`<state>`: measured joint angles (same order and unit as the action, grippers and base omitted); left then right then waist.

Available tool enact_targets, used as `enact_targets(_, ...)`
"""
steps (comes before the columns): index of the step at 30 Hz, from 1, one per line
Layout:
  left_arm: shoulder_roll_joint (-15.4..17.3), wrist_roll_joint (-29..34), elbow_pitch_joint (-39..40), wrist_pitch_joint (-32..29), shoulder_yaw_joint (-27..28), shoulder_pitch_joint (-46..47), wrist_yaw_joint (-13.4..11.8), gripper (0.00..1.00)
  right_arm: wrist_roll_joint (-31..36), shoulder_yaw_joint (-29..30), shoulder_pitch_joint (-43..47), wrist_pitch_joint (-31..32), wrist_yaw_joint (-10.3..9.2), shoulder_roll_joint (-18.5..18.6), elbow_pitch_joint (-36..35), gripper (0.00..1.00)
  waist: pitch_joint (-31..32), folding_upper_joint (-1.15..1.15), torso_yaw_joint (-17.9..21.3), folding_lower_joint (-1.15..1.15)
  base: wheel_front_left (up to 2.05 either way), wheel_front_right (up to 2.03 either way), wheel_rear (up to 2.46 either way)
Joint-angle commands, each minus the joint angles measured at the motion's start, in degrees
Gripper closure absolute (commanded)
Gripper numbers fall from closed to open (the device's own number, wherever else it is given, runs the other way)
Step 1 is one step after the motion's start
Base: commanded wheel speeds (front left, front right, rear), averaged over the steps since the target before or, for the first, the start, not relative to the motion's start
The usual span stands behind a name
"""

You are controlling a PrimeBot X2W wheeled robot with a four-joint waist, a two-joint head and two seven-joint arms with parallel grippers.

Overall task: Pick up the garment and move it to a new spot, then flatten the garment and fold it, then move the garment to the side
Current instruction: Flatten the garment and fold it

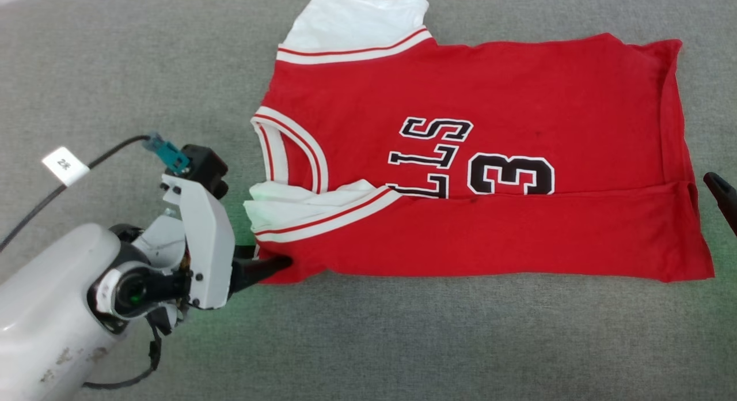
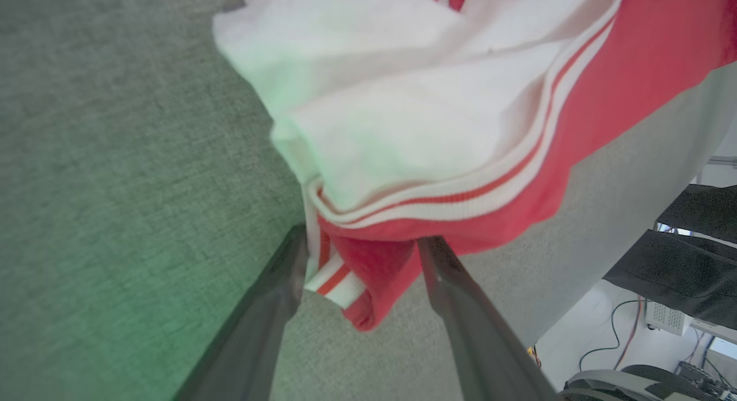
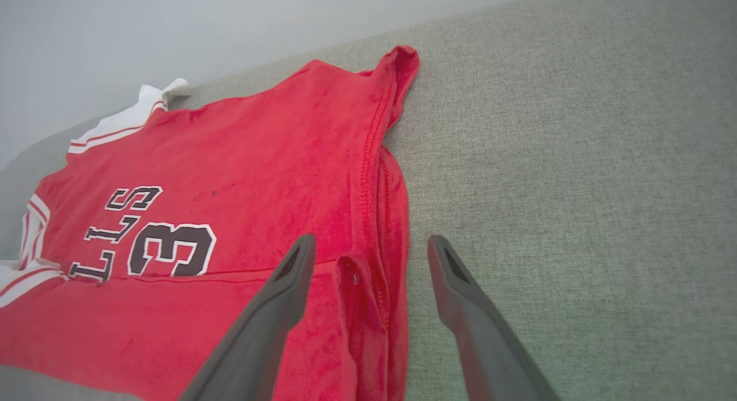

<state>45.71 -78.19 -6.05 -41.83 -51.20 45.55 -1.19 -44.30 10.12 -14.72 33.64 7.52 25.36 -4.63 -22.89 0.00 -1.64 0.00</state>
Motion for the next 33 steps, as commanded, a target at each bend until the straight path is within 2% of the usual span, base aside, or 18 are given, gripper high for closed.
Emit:
enact_targets(1,-1.3,-0.9,-1.2,-0.6,-0.8,-0.8,0.8,0.29,0.1,0.1,-0.8,-0.3,-0.06,0.3,-0.1,0.0,-0.8,0.0,0.8,0.0,0.0,0.0,0.0)
enact_targets(2,-1.6,-1.4,-1.6,-0.5,-0.8,-1.1,0.9,0.53,0.0,0.2,-0.8,-0.2,-0.06,0.4,-0.1,0.0,-1.0,0.0,1.0,0.0,0.0,0.0,0.0)
enact_targets(3,-1.9,-1.7,-1.9,-0.5,-0.7,-1.4,1.3,0.67,0.0,0.3,-0.7,-0.1,-0.06,0.5,-0.2,0.0,-1.1,0.0,1.0,0.0,0.0,0.0,0.0)
enact_targets(4,-1.9,-1.7,-1.9,-0.5,-0.7,-1.4,1.3,0.67,0.0,0.3,-0.7,-0.1,-0.06,0.5,-0.2,0.0,-1.1,0.0,1.0,0.0,0.0,0.0,0.0)
enact_targets(5,-2.2,-2.2,-2.2,-0.4,-0.7,-1.5,1.4,0.96,0.0,0.3,-0.7,0.0,-0.06,0.6,-0.3,0.0,-1.1,0.0,1.1,0.0,0.0,0.0,0.0)
enact_targets(6,-2.3,-2.2,-2.4,-0.3,-0.7,-1.6,1.7,1.0,0.0,0.3,-0.7,0.2,-0.06,0.8,-0.3,0.0,-1.2,0.0,1.1,0.0,0.0,0.0,0.0)
enact_targets(11,-2.6,-2.5,-3.2,0.0,-0.5,-1.8,2.6,1.0,0.8,-1.0,0.2,3.4,-0.06,3.5,-1.5,0.0,-1.5,0.0,0.9,0.0,0.0,0.0,0.0)
enact_targets(17,-3.1,-1.9,-2.7,0.9,-0.4,-1.8,3.0,1.0,2.1,-7.2,1.1,14.4,-0.06,10.7,-2.7,0.0,-2.0,0.0,0.5,0.0,0.0,0.0,0.0)
enact_targets(19,-3.3,-1.7,-2.4,1.2,-0.4,-1.7,3.2,1.0,2.5,-8.4,0.2,16.8,-0.06,12.1,-2.4,0.0,-2.3,0.0,0.2,0.0,0.0,0.0,0.0)
enact_targets(24,-4.1,-1.2,-1.8,1.8,-0.4,-0.9,3.5,1.0,2.1,-12.1,-1.7,22.3,-0.06,12.6,-0.4,0.0,-3.4,0.0,-0.7,0.0,0.0,0.0,0.0)
enact_targets(30,-5.0,-0.7,-2.2,2.8,-0.2,-0.5,3.8,1.0,2.5,-15.1,-2.4,24.6,-0.04,11.5,2.7,0.0,-4.2,0.0,-1.6,0.0,0.0,0.0,0.0)
enact_targets(31,-5.1,-0.7,-2.3,2.9,-0.1,-0.5,3.9,1.0,2.5,-15.5,-2.5,24.5,-0.04,11.5,3.2,0.2,-4.3,0.0,-1.7,0.0,0.0,0.0,0.0)
enact_targets(32,-5.1,-0.7,-2.4,3.0,-0.1,-0.5,3.9,1.0,2.2,-15.9,-2.5,24.4,-0.04,11.5,3.5,0.53,-4.3,0.0,-1.8,0.0,0.0,0.0,0.0)
enact_targets(33,-5.2,-0.8,-2.5,3.2,0.0,-0.6,4.0,1.0,2.1,-16.2,-2.5,24.4,-0.04,11.5,3.7,0.67,-4.3,0.0,-1.8,0.0,0.0,0.0,0.0)
